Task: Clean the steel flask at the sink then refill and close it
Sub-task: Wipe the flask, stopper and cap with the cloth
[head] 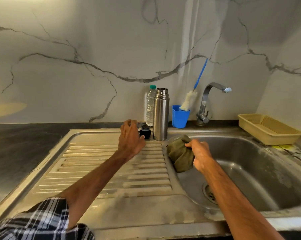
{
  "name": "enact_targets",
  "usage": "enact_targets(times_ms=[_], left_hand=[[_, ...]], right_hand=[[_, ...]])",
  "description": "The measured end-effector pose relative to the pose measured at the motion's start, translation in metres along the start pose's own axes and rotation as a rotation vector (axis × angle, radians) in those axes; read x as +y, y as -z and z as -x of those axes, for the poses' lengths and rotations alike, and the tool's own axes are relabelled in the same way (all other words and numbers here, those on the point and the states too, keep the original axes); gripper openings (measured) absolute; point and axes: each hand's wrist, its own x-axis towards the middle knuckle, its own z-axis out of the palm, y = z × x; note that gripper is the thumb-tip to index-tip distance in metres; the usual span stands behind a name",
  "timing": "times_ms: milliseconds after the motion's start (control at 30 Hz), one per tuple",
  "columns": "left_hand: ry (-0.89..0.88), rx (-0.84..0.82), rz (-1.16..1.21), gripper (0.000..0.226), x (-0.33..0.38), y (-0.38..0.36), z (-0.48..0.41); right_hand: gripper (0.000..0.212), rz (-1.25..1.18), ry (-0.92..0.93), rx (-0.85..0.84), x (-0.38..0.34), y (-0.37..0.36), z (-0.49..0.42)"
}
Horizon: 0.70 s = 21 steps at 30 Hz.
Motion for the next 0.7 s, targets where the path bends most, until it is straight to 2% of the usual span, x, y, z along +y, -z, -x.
enact_targets(times_ms=[67,167,267,367,433,567,633,700], left_hand=[[-0.078,0.057,0.021,0.053,0.019,0.002,0.01],[-0.253,0.065,0.045,0.037,0.053,0.0,0.011],[-0.341,0.019,0.1,0.028,0.095,-0.014,0.001],[-0.365,-0.081,0.173,0.024,0.15,-0.046,-0.005],[-0.394,-0.184,0.187,0.025,0.19,-0.07,-0.007],[-0.414,-0.372,0.162,0.031,0.26,-0.108,-0.008],[-0.427,-0.408,0.163,0.032,0.284,-0.128,-0.01],[-0.448,-0.437,0.141,0.032,0.299,-0.143,-0.008]], right_hand=[[0.014,0.156,0.122,-0.049,-0.012,0.012,0.002],[0.016,0.486,0.442,-0.097,-0.053,0.039,0.005],[0.023,0.892,0.706,0.044,-0.098,0.068,0.003],[0.032,1.106,0.764,0.253,-0.138,0.108,-0.017],[0.041,1.05,0.739,0.377,-0.167,0.14,-0.036],[0.039,0.736,0.775,0.641,-0.213,0.199,-0.079],[0.031,0.626,0.767,0.731,-0.217,0.217,-0.1],[0.02,0.594,0.682,0.733,-0.21,0.229,-0.125]])
